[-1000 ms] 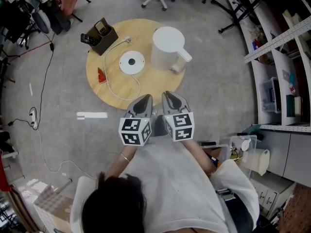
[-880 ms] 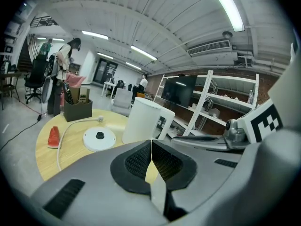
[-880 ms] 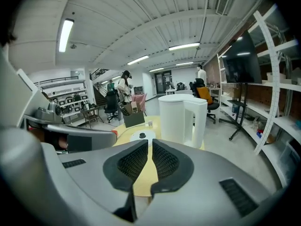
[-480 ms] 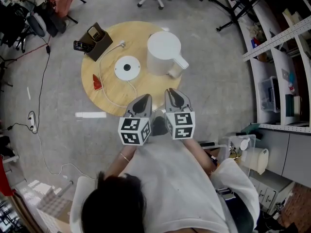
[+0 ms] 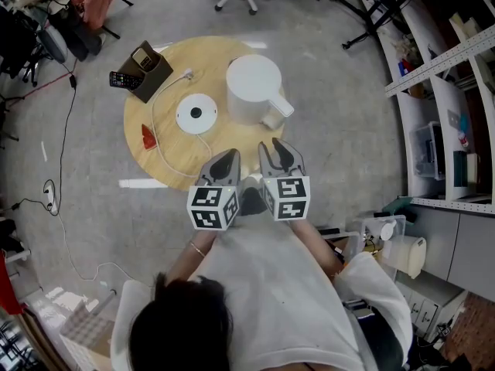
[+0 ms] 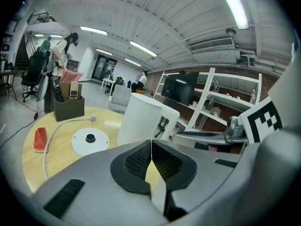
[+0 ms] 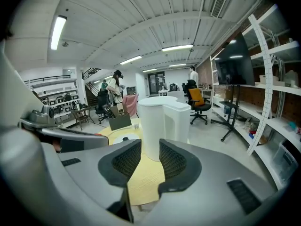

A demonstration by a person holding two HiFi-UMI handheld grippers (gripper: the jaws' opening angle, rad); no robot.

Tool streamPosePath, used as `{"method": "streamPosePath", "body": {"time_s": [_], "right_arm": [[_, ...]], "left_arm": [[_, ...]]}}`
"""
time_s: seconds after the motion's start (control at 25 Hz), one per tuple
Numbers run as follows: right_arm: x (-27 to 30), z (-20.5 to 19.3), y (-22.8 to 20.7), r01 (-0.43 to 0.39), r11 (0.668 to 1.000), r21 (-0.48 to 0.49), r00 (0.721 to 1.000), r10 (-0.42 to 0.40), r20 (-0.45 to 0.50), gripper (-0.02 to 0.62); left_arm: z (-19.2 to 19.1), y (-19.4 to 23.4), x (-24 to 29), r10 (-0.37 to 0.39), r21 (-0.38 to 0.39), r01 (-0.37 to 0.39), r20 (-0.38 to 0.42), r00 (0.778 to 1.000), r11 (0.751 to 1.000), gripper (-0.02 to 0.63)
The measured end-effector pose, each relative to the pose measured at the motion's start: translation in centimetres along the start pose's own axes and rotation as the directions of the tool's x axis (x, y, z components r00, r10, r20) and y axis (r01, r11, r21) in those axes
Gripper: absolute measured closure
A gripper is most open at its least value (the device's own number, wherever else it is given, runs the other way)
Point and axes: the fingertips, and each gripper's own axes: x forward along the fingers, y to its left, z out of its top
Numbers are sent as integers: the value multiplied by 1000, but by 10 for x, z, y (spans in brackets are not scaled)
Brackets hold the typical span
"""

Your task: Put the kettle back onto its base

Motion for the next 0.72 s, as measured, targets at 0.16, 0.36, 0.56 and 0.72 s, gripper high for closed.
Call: {"method": "streamPosePath", "body": {"time_s": [0.16,0.36,0.56,0.72], "right_arm": [[3,0,-7,-9,1000,2,1000,9,-2,483],[8,0,-26,24,1000,14,1000,-24,0,437],[11,3,-51,124,992,15,992,-124,25,410],[19,6,-57,115,993,33,993,-116,36,394]], "left_arm": [[5,-2,9,7,1,-7,2,1000,1000,580],[9,1,22,24,-7,-24,4,1000,1000,580],[13,3,32,45,-18,-45,5,999,999,580],[13,3,41,62,-18,-62,-2,998,998,580]]}}
